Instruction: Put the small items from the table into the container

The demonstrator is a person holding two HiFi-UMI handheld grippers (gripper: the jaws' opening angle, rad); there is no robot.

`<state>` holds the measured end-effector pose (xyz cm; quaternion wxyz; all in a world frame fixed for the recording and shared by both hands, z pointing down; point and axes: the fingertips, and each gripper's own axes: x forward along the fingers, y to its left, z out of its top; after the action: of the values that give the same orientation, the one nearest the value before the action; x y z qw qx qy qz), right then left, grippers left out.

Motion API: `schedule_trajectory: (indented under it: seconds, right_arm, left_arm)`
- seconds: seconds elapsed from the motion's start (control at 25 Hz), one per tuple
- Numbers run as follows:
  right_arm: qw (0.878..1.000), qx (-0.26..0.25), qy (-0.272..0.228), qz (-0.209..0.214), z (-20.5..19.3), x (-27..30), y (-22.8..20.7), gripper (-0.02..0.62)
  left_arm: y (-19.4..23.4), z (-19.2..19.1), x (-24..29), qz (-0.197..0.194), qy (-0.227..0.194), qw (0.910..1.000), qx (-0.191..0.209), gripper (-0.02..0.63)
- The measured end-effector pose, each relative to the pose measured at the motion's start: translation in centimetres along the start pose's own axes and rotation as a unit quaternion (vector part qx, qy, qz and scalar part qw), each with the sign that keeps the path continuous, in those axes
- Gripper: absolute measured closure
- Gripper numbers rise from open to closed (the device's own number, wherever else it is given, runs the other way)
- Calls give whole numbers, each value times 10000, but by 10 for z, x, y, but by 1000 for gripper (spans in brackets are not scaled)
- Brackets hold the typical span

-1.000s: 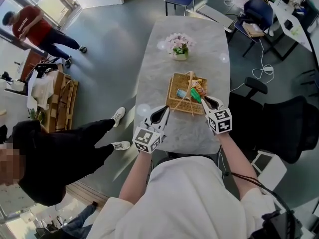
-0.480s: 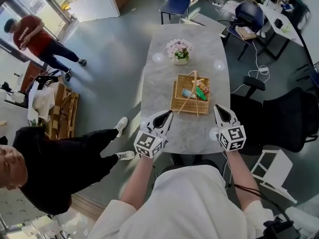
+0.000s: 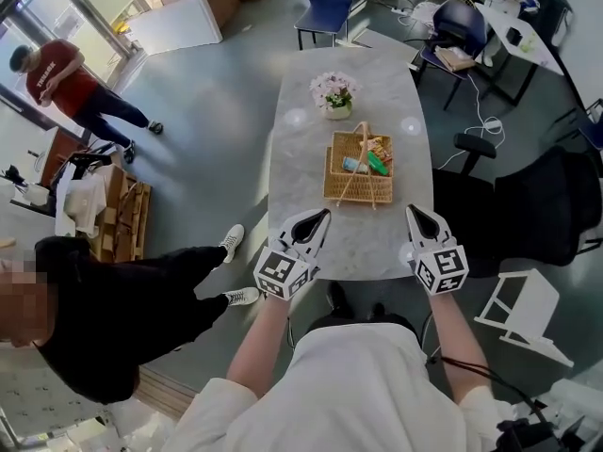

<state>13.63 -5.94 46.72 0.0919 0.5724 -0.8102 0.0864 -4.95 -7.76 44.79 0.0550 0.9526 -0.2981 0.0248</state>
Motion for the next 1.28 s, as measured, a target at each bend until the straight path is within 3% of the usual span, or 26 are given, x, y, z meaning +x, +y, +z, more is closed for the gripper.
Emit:
schedule_trajectory:
  seconds: [0.44, 0.84, 1.28]
  right_arm:
    - [9992, 0, -137, 371, -11, -99, 22, 583]
    - [9986, 26, -223, 479, -38, -204, 41, 583]
    - [9976, -31, -385, 571, -23, -241, 93, 583]
  left_arm:
    - [-98, -8, -36, 361, -148, 9992, -95, 600]
    - [-195, -18, -104, 746, -317, 9963, -294, 600]
    - [-222, -3, -159, 813, -344, 9960, -100, 600]
